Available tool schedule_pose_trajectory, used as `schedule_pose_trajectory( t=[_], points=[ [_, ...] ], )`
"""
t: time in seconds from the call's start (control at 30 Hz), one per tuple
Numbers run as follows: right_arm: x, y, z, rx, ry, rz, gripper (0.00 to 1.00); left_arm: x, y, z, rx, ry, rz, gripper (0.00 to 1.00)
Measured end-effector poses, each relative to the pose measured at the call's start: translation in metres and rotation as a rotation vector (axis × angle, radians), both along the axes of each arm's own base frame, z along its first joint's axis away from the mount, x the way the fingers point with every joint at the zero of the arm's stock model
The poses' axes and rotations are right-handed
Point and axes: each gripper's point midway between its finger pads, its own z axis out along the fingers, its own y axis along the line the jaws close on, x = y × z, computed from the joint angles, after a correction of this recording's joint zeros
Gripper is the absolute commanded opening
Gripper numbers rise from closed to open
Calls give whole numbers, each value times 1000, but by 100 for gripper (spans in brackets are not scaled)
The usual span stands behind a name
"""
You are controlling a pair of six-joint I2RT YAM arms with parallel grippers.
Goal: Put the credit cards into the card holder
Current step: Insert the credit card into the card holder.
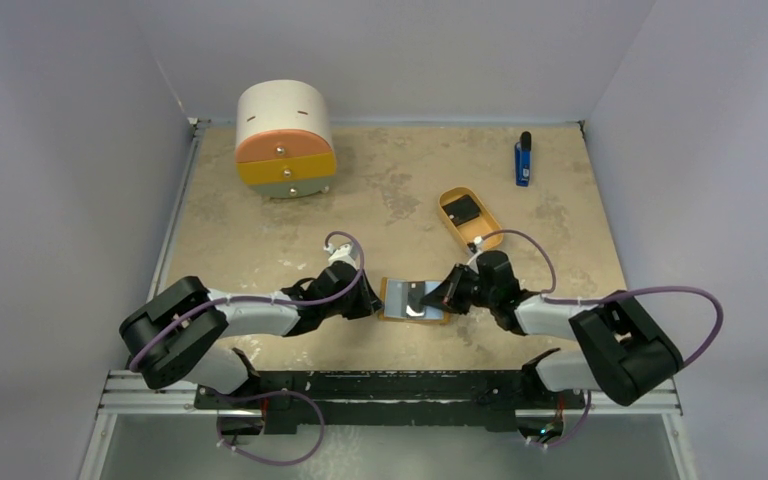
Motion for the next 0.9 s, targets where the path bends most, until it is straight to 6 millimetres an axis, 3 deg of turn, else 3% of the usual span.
schedule_pose_trajectory(
  t=[0.17,0.33,0.43,0.6,0.9],
  points=[
    [0,8,-1,-2,4,26,1,0,-1,0,-3,0,-1,18],
    [-2,12,-4,-4,15,41,35,0,-1,0,-3,0,-2,18],
    [-4,15,-1,3,13,57,46,0,-1,0,-3,0,-2,18],
    [0,17,8,-2,-13,75,50,0,-1,0,-3,1,-3,18],
    [1,22,9,-45,-16,118,50,0,-1,0,-5,2,-5,18]
  ],
)
